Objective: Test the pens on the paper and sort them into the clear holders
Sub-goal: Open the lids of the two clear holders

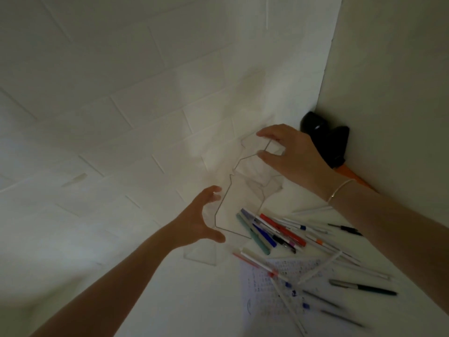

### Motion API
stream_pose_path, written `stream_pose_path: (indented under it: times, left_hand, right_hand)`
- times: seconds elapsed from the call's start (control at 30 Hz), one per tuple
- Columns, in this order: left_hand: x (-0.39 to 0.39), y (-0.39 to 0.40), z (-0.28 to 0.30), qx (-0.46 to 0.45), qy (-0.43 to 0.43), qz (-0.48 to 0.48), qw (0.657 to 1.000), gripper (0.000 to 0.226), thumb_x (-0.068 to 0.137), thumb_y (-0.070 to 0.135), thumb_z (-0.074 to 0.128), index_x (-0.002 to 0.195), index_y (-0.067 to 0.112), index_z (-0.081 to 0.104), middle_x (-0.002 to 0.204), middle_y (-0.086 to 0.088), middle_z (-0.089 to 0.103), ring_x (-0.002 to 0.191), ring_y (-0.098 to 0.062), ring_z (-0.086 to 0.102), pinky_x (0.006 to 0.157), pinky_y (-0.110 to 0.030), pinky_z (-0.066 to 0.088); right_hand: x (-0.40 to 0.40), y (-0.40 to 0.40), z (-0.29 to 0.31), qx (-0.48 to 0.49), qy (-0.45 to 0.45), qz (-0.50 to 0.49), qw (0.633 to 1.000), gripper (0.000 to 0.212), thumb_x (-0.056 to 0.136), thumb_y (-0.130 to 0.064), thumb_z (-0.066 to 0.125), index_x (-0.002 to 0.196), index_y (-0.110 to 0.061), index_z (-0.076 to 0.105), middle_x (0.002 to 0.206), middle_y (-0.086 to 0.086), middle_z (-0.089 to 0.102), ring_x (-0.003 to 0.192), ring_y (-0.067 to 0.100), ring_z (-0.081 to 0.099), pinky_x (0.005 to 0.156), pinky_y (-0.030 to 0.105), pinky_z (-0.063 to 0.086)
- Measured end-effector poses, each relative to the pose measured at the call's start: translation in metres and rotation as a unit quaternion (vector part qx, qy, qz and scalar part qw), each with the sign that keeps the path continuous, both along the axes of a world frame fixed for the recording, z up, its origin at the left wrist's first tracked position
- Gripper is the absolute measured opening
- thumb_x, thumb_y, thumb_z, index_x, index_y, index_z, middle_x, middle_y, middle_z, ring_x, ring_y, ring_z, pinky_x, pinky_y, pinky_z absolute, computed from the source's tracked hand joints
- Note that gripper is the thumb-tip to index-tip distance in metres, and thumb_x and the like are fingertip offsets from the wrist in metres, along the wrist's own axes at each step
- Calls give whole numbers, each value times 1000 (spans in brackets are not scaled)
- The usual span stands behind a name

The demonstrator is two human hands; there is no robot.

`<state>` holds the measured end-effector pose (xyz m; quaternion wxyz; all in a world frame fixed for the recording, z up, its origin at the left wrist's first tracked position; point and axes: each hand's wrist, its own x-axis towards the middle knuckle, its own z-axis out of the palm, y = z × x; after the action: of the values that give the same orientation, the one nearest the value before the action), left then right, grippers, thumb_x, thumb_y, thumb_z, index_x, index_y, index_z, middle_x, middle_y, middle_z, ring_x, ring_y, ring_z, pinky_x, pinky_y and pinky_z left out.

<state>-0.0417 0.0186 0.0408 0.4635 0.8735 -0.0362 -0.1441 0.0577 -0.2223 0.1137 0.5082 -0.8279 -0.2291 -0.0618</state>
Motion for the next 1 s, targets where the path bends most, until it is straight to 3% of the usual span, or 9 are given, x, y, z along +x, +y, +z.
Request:
stream_pose_path:
  times: [0.1,0.27,0.37,0.47,0.53,0.63,0.77,0.87,1.0]
  left_hand:
    - [-5,0,-5,-36,24,-8,999,109,48,27,91,136,30,27,136,9,40,130,4,34,99,-7,29]
    - [-5,5,-9,-77,24,49,996,112,42,31,90,135,28,27,134,2,44,124,7,39,98,-9,29]
    - [2,12,-3,-147,41,116,981,106,43,16,91,129,37,32,133,5,45,122,10,39,99,-22,32]
    - [8,17,6,-192,37,149,969,104,51,-8,86,132,31,32,132,1,47,124,-5,45,94,-34,49]
    - [11,18,12,-204,28,149,967,105,52,-17,80,134,24,30,130,-1,48,124,-11,46,86,-32,54]
    - [15,23,14,-205,29,151,967,105,52,-17,80,135,24,30,129,1,50,126,-12,45,89,-37,53]
    - [19,31,16,-214,13,180,960,101,52,-14,81,132,27,34,131,4,49,127,-14,43,90,-34,52]
    - [25,30,12,-185,-12,203,962,103,52,-15,81,134,24,33,132,-1,46,124,-14,43,78,-23,54]
    - [31,35,-1,-16,-1,178,984,122,50,8,89,144,30,16,126,0,52,116,-20,52,91,-39,51]
  right_hand:
    - [-6,9,2,20,-60,-10,998,30,82,-9,70,111,-17,65,107,-5,62,99,4,57,90,7,42]
    - [-24,31,9,-29,-158,43,986,31,80,-15,69,111,-14,66,112,0,61,104,15,59,93,25,49]
    - [-36,44,10,-111,-234,119,958,38,80,-27,65,116,-15,63,123,7,58,112,22,55,94,39,49]
    - [-35,54,7,-168,-251,174,937,44,80,-20,66,123,-15,58,131,11,52,115,25,53,90,41,52]
    - [-27,59,7,-200,-205,161,944,56,80,-24,68,133,-20,49,142,9,41,129,26,42,105,44,39]
    - [-12,62,16,-199,6,137,970,83,77,-41,72,145,-33,26,154,-1,20,141,18,22,114,34,22]
    - [0,66,10,-228,205,189,933,100,78,-29,75,147,-42,3,135,-2,42,117,20,51,97,27,41]
    - [-3,77,-7,-163,244,167,941,106,81,-5,69,146,-42,-6,120,10,56,94,25,63,85,35,54]
    - [-18,91,-43,-152,200,114,961,101,87,-1,59,147,-33,-15,94,10,60,80,29,64,73,36,57]
